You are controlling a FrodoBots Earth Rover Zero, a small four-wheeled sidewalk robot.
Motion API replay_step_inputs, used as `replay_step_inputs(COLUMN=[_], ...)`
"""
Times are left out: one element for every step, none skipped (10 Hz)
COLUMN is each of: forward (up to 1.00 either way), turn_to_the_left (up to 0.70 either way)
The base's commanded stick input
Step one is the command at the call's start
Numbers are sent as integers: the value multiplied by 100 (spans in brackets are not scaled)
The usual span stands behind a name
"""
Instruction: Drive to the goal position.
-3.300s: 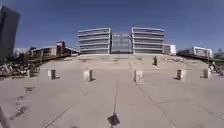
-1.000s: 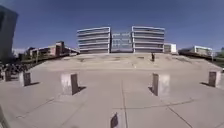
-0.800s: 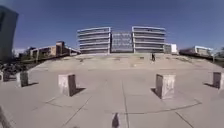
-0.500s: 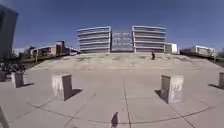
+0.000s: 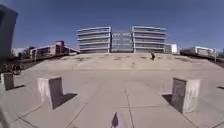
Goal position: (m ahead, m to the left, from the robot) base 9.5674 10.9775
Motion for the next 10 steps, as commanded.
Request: replay_step_inputs(forward=[70,70,70,70,70,70,70,70,70,70], turn_to_the_left=[12,12,13,13,13,13,13,6,0,0])
